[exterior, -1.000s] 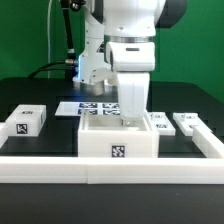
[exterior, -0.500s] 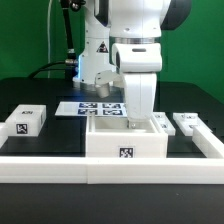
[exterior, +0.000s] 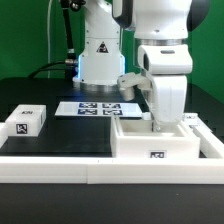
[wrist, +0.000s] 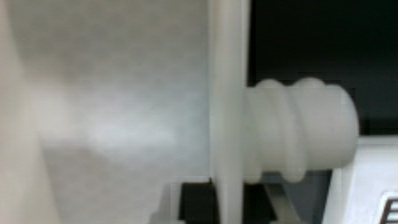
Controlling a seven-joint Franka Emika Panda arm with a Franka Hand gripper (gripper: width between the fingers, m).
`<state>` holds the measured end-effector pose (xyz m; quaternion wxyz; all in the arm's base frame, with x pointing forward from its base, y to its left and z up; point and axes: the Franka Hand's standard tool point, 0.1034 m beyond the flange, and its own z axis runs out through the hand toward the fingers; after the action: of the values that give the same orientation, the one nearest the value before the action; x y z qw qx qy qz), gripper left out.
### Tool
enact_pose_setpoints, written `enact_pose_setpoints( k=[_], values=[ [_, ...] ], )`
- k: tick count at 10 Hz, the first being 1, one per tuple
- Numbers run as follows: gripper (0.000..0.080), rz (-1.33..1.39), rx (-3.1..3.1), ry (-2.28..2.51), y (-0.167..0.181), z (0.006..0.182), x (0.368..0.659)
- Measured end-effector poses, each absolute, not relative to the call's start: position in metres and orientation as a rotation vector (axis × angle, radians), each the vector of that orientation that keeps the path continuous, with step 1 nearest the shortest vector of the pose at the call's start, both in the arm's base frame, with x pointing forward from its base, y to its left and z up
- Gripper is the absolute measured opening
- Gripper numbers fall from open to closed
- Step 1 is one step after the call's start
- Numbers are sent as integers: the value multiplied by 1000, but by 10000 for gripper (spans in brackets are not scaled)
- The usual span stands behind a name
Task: Assemble cabinet
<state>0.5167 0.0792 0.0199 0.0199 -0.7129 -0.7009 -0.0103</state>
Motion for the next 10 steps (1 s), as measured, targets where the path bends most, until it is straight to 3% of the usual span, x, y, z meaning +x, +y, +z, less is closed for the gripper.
enact_pose_setpoints(
  k=[4, 10],
  values=[
    [39, -22, -2213, -2158, 106, 18, 517],
    [39, -7, -2219, -2145, 108, 19, 517]
  ],
)
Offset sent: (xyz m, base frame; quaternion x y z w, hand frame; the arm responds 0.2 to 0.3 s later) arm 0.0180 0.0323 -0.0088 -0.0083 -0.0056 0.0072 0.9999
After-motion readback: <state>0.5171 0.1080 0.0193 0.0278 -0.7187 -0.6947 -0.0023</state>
